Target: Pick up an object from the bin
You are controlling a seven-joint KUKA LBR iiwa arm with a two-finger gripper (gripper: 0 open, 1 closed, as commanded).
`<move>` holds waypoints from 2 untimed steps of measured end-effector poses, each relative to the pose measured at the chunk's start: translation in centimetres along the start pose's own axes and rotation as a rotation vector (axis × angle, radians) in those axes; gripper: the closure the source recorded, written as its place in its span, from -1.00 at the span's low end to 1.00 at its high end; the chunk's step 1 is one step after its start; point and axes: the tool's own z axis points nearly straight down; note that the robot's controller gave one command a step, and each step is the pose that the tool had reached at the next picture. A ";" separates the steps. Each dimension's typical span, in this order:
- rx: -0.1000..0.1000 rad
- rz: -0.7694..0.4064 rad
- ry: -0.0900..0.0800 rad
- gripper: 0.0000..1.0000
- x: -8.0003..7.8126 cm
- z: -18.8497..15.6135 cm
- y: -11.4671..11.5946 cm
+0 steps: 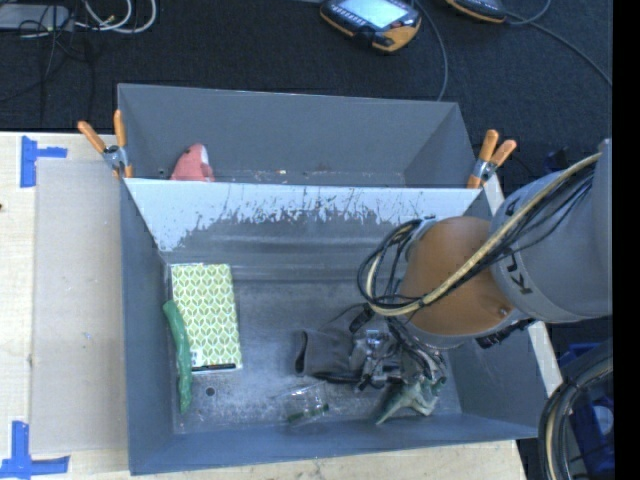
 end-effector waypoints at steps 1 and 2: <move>0.000 0.000 0.000 1.00 0.0 0.0 0.0; 0.000 0.001 0.010 1.00 0.3 -1.3 0.0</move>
Offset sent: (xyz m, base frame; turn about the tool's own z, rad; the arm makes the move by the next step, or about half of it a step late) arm 0.0000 0.0001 0.0721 0.0000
